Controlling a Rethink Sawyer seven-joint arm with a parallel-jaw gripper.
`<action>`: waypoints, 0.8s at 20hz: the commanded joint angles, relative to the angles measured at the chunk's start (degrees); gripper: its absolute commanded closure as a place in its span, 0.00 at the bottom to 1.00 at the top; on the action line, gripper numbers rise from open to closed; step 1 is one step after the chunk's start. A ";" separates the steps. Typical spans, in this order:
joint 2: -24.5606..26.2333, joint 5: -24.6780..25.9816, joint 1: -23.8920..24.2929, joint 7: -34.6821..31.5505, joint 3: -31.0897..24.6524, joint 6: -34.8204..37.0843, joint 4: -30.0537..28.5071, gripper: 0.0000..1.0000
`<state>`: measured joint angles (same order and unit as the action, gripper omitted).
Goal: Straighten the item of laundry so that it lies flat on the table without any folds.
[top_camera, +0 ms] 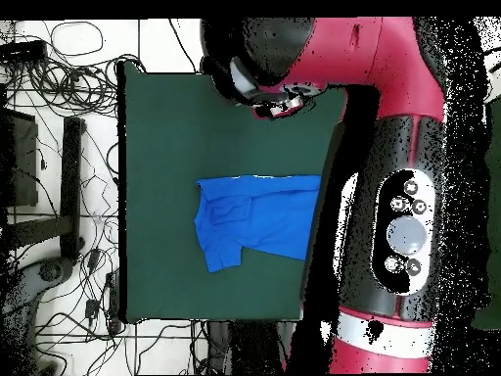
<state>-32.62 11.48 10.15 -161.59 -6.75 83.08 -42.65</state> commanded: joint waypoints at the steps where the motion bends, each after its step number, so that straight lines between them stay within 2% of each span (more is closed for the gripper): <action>1: 0.99 0.87 -0.99 13.44 -3.58 -5.81 -12.99 0.00; 16: 0.72 0.11 -1.42 10.37 -3.53 -8.91 -15.63 0.00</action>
<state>-32.61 11.47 10.02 -161.59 -6.75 78.02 -46.47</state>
